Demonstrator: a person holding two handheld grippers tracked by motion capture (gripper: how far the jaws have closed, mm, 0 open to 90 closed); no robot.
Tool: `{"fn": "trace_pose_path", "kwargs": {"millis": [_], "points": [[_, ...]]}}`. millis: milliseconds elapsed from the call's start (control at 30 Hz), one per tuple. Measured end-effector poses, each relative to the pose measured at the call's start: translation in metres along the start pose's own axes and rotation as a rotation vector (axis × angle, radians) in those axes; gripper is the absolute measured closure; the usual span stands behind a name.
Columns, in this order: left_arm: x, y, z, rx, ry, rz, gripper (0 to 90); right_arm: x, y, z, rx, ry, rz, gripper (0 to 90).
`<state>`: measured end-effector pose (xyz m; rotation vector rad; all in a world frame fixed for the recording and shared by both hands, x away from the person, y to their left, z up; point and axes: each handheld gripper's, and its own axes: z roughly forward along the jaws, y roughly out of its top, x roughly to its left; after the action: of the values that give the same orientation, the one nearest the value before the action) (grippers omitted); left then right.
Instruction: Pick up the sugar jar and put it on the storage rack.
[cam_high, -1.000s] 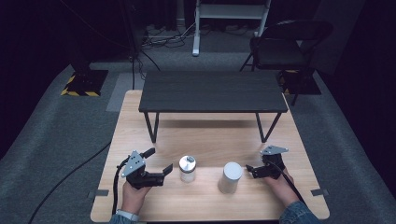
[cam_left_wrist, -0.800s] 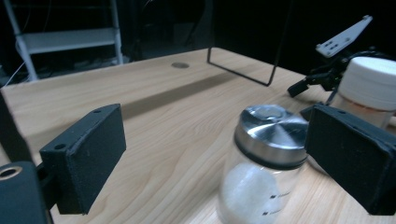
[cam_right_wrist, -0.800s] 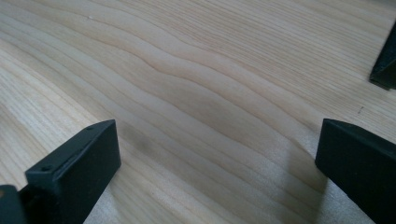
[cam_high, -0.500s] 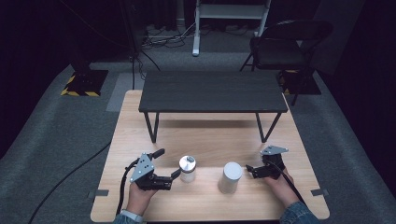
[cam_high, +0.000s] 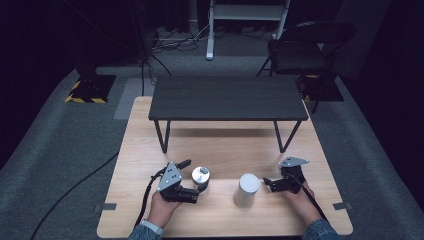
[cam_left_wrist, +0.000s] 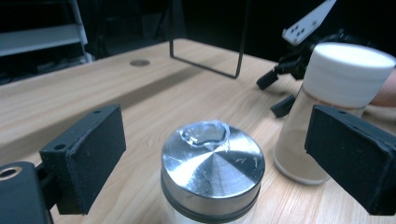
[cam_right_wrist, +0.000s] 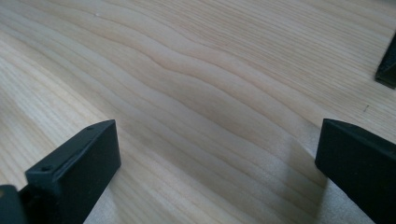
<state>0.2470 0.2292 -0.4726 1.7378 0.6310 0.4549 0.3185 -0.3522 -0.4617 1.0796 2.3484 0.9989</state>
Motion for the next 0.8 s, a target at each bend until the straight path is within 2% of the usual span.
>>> {"fn": "trace_pose_path", "kwargs": {"millis": [100,267,433,500,667,800], "points": [[-0.003,0.001,0.004,0.04,0.024,-0.034,5.1,0.0,0.0,0.0,0.0,0.001,-0.001,0.0],[0.002,-0.002,0.01,0.074,0.012,-0.06,5.2,0.0,0.0,0.0,0.0,0.002,-0.002,0.0],[0.002,-0.005,0.016,0.103,0.003,-0.055,7.3,0.0,0.0,0.0,0.0,0.001,-0.001,0.0],[-0.002,-0.005,0.02,0.129,0.022,-0.036,10.1,0.0,0.0,0.0,0.0,0.001,-0.001,0.0],[0.0,-0.008,0.025,0.155,0.009,-0.055,14.1,0.0,0.0,0.0,0.0,0.001,-0.001,0.0],[0.0,-0.01,0.028,0.168,0.008,-0.047,19.7,0.0,0.0,0.0,0.0,0.002,-0.002,0.0]]}}
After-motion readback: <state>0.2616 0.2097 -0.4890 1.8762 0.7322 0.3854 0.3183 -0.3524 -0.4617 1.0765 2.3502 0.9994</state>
